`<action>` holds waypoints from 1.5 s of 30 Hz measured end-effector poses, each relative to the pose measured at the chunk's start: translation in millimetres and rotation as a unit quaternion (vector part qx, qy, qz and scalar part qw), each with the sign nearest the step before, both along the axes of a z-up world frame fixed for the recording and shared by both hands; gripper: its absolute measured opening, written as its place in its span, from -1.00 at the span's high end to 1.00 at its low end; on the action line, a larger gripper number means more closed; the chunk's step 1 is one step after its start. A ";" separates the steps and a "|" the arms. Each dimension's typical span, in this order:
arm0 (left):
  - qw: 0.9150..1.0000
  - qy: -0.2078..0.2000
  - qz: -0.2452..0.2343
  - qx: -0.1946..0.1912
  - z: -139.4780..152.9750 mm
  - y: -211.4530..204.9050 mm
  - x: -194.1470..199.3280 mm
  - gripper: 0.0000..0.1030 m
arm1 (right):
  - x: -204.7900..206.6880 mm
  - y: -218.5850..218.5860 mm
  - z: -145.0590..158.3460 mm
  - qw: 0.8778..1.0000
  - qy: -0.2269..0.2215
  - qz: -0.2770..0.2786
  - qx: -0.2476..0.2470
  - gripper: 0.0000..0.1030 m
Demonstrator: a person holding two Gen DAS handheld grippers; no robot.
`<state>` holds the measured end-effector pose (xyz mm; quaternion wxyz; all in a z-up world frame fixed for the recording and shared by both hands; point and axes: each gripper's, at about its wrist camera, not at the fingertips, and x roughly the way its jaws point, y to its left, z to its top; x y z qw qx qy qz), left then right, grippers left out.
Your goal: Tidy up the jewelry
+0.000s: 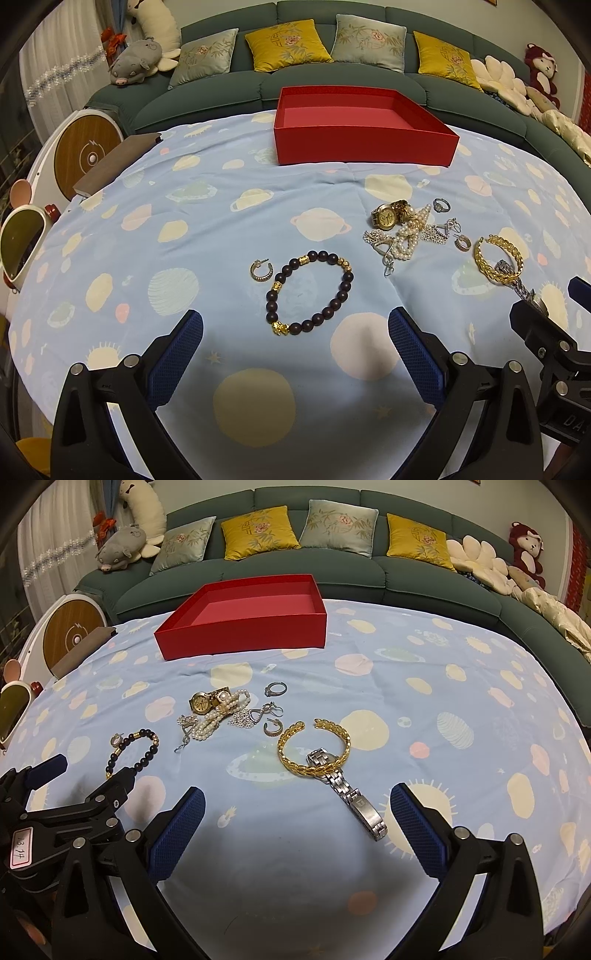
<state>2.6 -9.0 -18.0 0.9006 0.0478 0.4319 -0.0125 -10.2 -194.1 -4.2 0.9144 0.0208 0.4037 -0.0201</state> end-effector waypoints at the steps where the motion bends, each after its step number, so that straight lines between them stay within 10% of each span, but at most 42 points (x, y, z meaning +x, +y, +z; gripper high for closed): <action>1: 1.000 0.000 0.000 0.000 0.1 0.1 0.0 -0.90 | 0.1 0.0 0.0 1.000 0.000 0.000 0.000 -0.90; 45: 0.998 0.049 0.013 -0.038 -18.1 32.3 19.9 -0.90 | 65.1 -27.3 -34.9 0.998 0.062 0.007 0.003 -0.72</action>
